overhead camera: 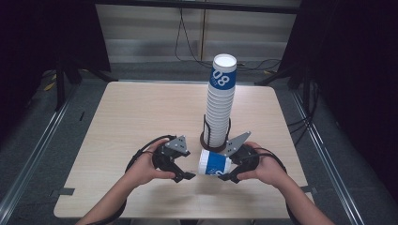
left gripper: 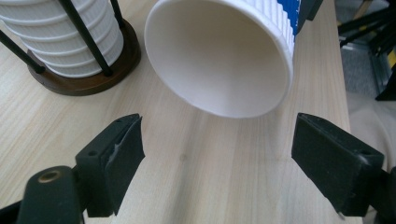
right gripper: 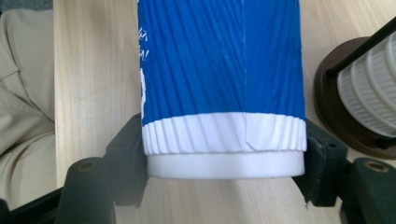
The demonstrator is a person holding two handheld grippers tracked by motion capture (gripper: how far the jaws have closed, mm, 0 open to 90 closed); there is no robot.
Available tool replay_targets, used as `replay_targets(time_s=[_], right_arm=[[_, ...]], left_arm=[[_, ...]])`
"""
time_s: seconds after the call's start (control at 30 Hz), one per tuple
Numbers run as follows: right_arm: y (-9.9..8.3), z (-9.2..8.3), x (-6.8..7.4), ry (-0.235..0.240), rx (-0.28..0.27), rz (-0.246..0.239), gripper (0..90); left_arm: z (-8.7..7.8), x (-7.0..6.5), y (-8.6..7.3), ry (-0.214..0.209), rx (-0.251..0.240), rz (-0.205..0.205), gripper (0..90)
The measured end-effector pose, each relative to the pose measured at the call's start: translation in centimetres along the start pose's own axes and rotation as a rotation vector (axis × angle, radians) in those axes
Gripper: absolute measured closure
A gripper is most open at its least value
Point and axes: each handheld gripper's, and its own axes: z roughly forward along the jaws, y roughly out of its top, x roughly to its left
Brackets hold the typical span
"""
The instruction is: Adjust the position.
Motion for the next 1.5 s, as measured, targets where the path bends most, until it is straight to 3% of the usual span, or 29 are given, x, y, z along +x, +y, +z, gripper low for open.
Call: replay_targets(time_s=[0.17, 0.53, 0.73, 0.8, 1.03, 1.5], right_arm=[[0.0, -0.1, -0.1, 0.002, -0.017, 0.010, 30.3], [0.2, -0.1, 0.1, 0.018, -0.036, 0.007, 30.2], [0.3, 0.0, 0.0, 0.021, -0.029, -0.010, 30.3], [0.3, -0.1, 0.1, 0.021, -0.027, -0.007, 30.3], [0.5, -0.1, 0.2, 0.024, -0.019, -0.034, 30.4], [1.1, 0.1, 0.4, 0.035, -0.006, -0.071, 30.4]], left_arm=[[0.2, 0.0, -0.3, 0.002, -0.057, -0.026, 16.7], [0.9, 0.1, -0.4, 0.013, -0.060, -0.032, 16.2], [0.9, 0.1, 0.1, 0.010, -0.036, 0.001, 15.2], [0.9, 0.1, 0.2, 0.011, -0.049, 0.010, 14.7], [1.1, 0.3, 0.6, 0.024, -0.014, 0.036, 5.7], [1.3, 0.3, 1.1, 0.001, 0.019, 0.083, 0.3]])
